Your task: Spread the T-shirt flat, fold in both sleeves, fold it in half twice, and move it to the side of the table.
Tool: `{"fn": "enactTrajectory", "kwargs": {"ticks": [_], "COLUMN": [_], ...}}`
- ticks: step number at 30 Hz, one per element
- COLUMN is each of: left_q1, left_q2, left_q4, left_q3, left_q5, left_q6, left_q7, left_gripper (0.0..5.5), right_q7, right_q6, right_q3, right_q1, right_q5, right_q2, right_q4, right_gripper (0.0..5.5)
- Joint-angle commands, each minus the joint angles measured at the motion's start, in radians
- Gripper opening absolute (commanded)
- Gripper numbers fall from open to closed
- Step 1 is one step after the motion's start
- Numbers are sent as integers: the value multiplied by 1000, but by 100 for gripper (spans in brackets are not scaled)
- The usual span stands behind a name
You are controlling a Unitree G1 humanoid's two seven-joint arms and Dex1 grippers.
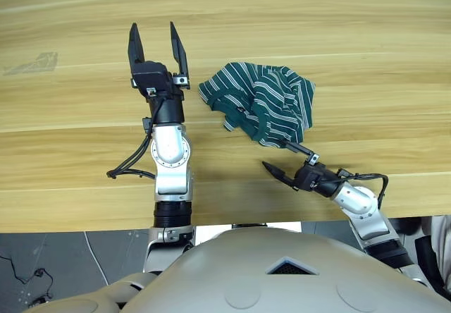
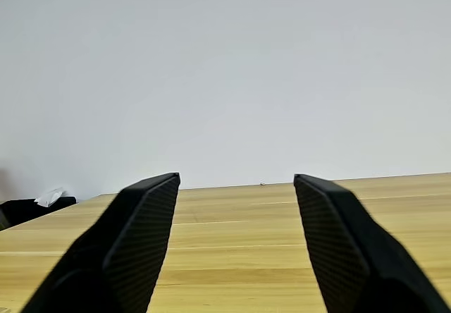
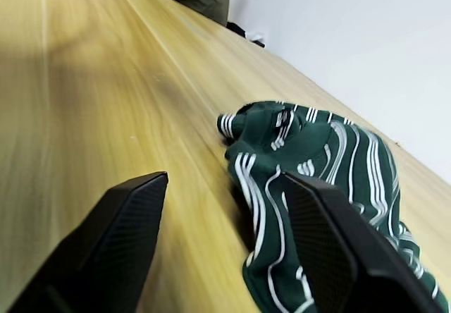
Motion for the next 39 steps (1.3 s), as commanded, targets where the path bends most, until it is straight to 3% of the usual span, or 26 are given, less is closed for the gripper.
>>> {"fn": "enactTrajectory", "kwargs": {"ticks": [1, 9, 15, 26, 39], "left_q1": [9, 8, -4, -23, -38], "left_q2": [-2, -2, 1, 6, 31], "left_q4": [-6, -4, 11, 44, 70], "left_q3": [-7, -11, -11, -7, 35], "left_q5": [3, 3, 5, 2, -75], "left_q6": [16, 20, 20, 11, 38], "left_q7": [4, 4, 3, 4, -36], "left_gripper": [301, 301, 304, 304, 304], "right_q7": [-57, -155, -195, -240, -78], "right_q6": [-4, -15, -41, -53, 79], "right_q3": [-6, 37, 60, 70, -18], "right_q1": [-17, -73, -87, -118, -269], "right_q5": [-56, -114, -122, -130, 106], "right_q2": [1, 58, 71, 77, -6], "right_q4": [37, 139, 178, 234, -56], "right_gripper": [301, 301, 219, 11, 4]}}
